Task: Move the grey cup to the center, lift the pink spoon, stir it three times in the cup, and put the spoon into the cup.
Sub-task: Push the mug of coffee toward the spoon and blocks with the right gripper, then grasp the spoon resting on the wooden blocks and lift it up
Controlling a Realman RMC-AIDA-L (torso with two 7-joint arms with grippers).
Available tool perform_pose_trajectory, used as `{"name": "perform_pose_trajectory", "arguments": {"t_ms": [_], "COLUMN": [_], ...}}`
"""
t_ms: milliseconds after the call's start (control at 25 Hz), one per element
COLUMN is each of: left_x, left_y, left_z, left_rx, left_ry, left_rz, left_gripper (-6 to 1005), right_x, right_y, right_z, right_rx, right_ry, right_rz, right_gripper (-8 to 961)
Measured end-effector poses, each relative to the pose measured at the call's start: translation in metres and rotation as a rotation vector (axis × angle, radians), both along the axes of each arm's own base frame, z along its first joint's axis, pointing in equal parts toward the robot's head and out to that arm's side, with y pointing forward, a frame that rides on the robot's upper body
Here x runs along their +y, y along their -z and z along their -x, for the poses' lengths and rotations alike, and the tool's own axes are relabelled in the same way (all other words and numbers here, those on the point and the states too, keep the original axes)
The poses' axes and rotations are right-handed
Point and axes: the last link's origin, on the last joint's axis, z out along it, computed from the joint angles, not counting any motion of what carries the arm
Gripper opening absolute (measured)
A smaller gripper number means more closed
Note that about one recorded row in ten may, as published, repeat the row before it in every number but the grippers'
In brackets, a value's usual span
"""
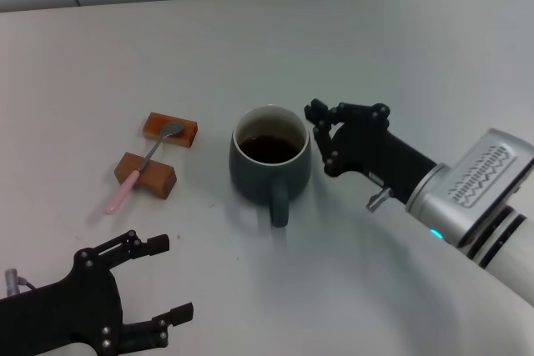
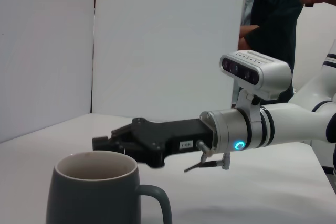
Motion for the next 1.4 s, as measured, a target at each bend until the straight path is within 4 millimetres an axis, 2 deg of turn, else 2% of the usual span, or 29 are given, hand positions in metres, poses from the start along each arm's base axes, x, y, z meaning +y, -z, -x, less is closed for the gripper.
{"name": "perform_pose_trajectory", "arguments": {"t_ms": [40,80,120,200,240,360,400,440,480,520,600,720,920,1080,1240,1280,1400], "left_x": [0.000,0.000,0.000,0.000,0.000,-0.001,-0.002,-0.002,-0.001,-0.001,0.000,0.002,0.004,0.004,0.003,0.003,0.004], "left_y": [0.000,0.000,0.000,0.000,0.000,0.000,0.002,0.002,0.002,0.002,0.002,0.003,0.003,0.003,0.003,0.004,0.004], "left_z": [0.000,0.000,0.000,0.000,0.000,0.000,0.000,0.000,0.000,0.000,-0.001,-0.002,-0.003,-0.003,-0.002,-0.003,-0.003], "left_rx": [0.000,0.000,0.000,0.002,0.002,0.001,-0.003,-0.003,-0.004,-0.005,-0.006,-0.007,-0.006,-0.006,-0.008,-0.010,-0.011], "left_ry": [0.000,0.000,0.001,0.006,0.007,0.006,0.005,0.005,0.006,0.007,0.011,0.016,0.023,0.021,0.017,0.016,0.016], "left_rz": [0.000,0.000,0.000,-0.004,-0.005,-0.005,-0.004,-0.004,-0.005,-0.007,-0.008,-0.008,-0.007,-0.008,-0.007,-0.005,-0.004], "left_gripper": [863,863,863,863,863,863,863,864,864,864,864,864,864,864,864,864,864], "right_x": [0.000,-0.001,-0.001,-0.008,-0.008,-0.025,-0.039,-0.039,-0.056,-0.056,-0.074,-0.077,-0.062,-0.033,0.001,0.017,0.028], "right_y": [0.000,-0.012,-0.012,-0.035,-0.035,-0.052,-0.051,-0.051,-0.047,-0.047,-0.038,-0.036,-0.043,-0.073,-0.098,-0.108,-0.117], "right_z": [0.000,-0.005,-0.005,-0.012,-0.012,-0.008,0.000,0.000,0.006,0.006,0.011,0.009,0.002,-0.018,-0.040,-0.045,-0.045], "right_rx": [0.000,0.043,0.043,0.128,0.128,0.202,0.203,0.203,0.187,0.187,0.183,0.186,0.212,0.297,0.297,0.271,0.246], "right_ry": [0.000,0.014,0.014,0.017,0.017,-0.080,-0.217,-0.217,-0.352,-0.352,-0.457,-0.454,-0.369,-0.191,-0.015,0.036,0.044], "right_rz": [0.000,-0.066,-0.066,-0.190,-0.190,-0.249,-0.190,-0.190,-0.095,-0.095,0.031,0.077,0.103,0.021,0.025,0.036,0.049], "right_gripper": [71,71,71,71,71,71,71,71,71,71,70,70,70,69,69,69,69]}}
